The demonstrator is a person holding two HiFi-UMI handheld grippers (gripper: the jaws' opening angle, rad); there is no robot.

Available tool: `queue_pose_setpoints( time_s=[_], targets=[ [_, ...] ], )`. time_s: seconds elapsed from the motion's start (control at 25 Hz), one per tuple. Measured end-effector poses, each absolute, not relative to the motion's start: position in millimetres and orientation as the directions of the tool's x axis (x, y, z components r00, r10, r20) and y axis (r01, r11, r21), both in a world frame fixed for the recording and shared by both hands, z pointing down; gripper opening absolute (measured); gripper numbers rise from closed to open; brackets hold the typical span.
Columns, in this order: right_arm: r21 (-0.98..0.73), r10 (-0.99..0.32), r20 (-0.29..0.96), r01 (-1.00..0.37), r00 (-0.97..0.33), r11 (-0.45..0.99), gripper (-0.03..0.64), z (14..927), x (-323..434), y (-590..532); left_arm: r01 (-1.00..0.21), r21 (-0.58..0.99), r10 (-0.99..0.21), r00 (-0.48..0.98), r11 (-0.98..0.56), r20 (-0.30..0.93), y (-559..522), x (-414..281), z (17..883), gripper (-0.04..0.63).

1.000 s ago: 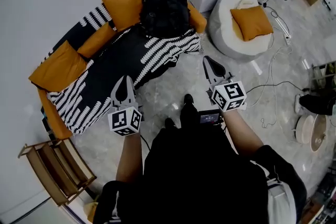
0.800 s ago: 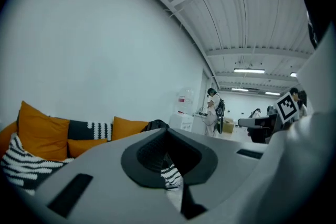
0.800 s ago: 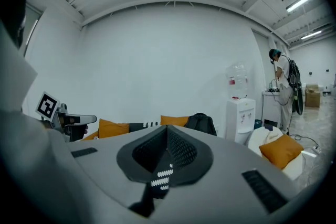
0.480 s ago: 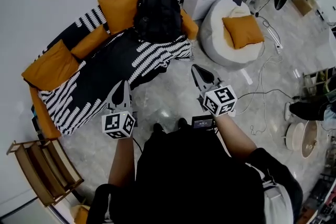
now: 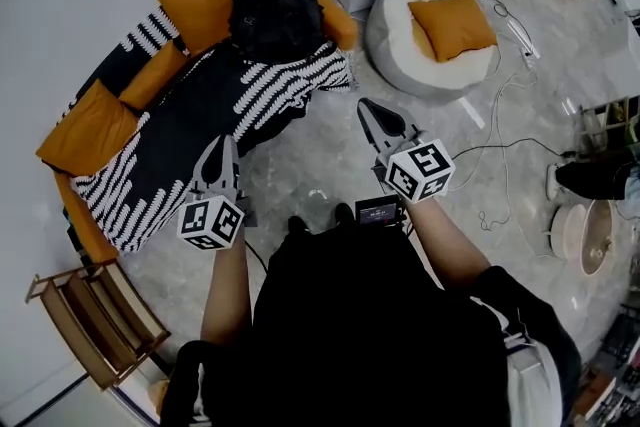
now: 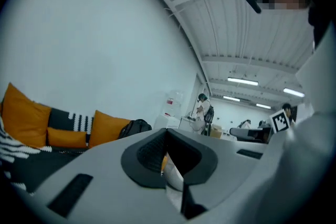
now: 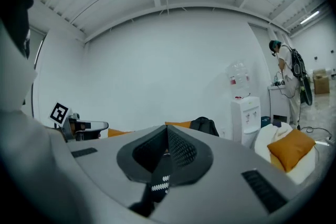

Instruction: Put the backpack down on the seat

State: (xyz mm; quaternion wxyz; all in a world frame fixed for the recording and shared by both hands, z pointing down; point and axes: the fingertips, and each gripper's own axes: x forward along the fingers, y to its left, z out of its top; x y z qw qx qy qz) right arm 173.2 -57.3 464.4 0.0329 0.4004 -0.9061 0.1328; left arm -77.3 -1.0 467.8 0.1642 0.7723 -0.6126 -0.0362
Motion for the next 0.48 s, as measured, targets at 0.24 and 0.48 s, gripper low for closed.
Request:
queue_pose_setpoints(
  time_s=[0.24,0.48],
  targets=[
    [-0.197,-0.719,0.117,-0.726,-0.685,0.659,0.031,452.2,182.8,-64.4,-0.925,0.333,-0.966,0.232,-0.185,0.109,-4.7,-68.2,467.4,0.015],
    [-0.224,-0.729,0.111,-0.732,-0.675,0.644,0.031,459.5,203.6,-69.8,-0.938,0.288,-0.965,0.234,-0.192,0.12,-11.7,-43.2,467.4,0.015]
  ],
)
